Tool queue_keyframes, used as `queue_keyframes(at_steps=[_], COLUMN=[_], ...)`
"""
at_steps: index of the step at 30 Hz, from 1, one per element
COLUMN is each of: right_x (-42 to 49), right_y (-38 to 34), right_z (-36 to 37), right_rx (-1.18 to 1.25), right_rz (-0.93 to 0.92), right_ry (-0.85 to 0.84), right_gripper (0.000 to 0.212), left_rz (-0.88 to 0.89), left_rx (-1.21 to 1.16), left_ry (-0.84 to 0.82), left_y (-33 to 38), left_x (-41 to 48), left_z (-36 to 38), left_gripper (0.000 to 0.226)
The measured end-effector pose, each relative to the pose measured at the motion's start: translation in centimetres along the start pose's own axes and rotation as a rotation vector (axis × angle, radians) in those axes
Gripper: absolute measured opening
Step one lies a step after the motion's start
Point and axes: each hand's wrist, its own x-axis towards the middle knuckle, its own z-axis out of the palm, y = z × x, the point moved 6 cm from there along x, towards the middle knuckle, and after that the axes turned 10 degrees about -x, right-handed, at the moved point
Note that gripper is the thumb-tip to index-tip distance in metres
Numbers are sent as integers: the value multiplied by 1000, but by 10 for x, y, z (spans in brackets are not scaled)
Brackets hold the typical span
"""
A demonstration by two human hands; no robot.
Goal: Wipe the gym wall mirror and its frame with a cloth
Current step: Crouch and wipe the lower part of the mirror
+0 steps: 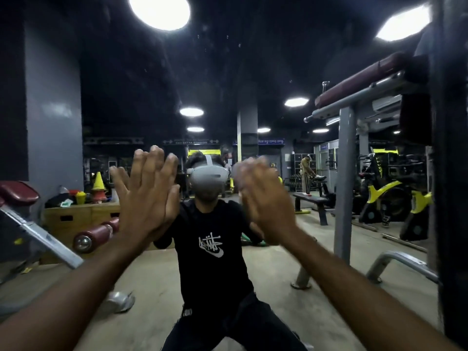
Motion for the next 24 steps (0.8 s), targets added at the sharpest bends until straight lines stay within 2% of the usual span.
queue_keyframes(at_steps=[3, 4, 5, 7, 10, 13, 14, 15, 18, 19, 20, 22, 24], right_x=[53, 62, 75, 91, 84, 43, 26, 6, -58, -72, -78, -76, -76], right_y=[92, 100, 89, 44, -27, -27, -11, 13, 69, 60, 37, -24, -65], right_z=[-21, -23, -21, -12, -1, -7, -8, -8, -9, -3, 6, 21, 22], right_rx=[3, 42, 58, -38, -35, -20, -35, -30, -4, -34, -85, -94, -12], right_rz=[657, 803, 847, 692, 254, -132, -141, -25, 713, 826, 784, 479, 143], right_ry=[163, 204, 222, 185, 93, 10, -17, -32, 45, 26, -24, -103, -110], right_gripper=[55, 55, 56, 56, 61, 53, 52, 51, 56, 60, 68, 79, 68], left_rz=[-28, -20, -11, 1, -15, 47, 83, 116, 153, 153, 149, 135, 118], left_rx=[-51, -60, -67, -80, -116, -98, -78, -51, -9, -12, -16, -36, -41], left_ry=[19, 13, 14, 19, 20, 26, 17, 9, 1, 7, 6, -10, -30], left_y=[-13, -14, -16, -15, -15, -2, 3, 7, 6, 4, 5, 6, 8], left_x=[28, 31, 34, 33, 30, 4, -10, -25, -51, -52, -55, -56, -57], left_z=[-12, -12, -10, -8, -7, 0, 6, 13, 22, 22, 21, 23, 23], left_gripper=[67, 67, 66, 66, 69, 69, 68, 68, 67, 67, 67, 67, 67])
